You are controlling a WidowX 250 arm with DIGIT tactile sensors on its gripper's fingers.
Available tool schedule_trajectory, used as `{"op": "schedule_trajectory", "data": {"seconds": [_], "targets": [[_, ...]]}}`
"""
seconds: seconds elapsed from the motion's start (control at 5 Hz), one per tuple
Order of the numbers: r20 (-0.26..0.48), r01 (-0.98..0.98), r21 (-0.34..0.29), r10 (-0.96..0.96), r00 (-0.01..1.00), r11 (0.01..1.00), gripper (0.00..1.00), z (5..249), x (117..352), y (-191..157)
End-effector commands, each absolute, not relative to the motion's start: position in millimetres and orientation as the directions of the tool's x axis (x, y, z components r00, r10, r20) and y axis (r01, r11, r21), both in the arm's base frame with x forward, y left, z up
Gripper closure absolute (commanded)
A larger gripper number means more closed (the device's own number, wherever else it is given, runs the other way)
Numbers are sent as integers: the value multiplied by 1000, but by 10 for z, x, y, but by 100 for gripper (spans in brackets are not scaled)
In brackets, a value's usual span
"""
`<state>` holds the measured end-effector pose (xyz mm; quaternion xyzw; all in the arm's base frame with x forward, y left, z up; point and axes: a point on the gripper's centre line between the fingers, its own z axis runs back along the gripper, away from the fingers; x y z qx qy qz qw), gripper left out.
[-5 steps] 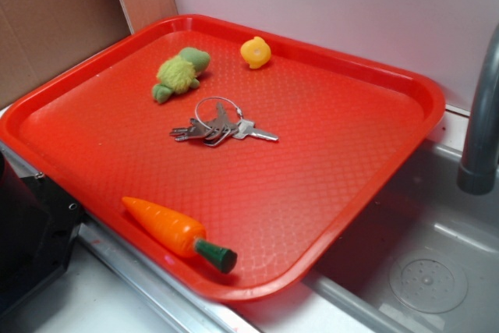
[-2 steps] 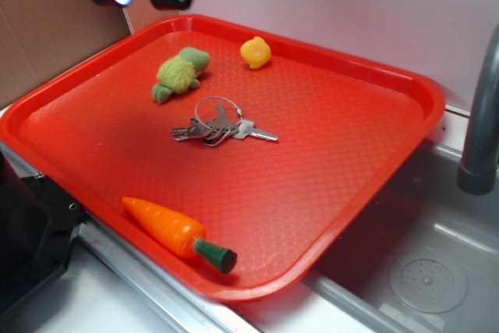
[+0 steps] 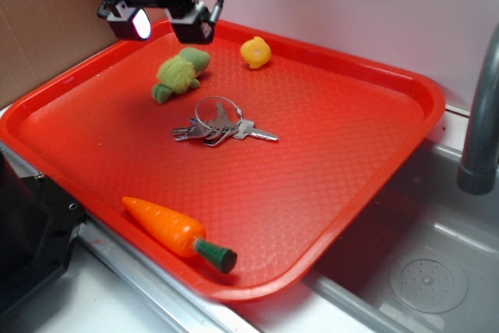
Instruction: Grab the green animal.
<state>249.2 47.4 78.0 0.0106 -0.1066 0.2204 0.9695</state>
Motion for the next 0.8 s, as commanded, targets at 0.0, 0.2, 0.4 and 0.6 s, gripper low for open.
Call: {"op": "schedule_trajectory", "data": {"seconds": [0.0,0.2,0.4,0.6], "targets": [[221,-447,61,425,878,893,0,464,2630,601],[204,-433,54,415,887,900,0,304,2669,637],[200,-443,58,424,883,895,55,239,2676,658],[198,-453,62,433,879,890,100,218,2689,668]]}}
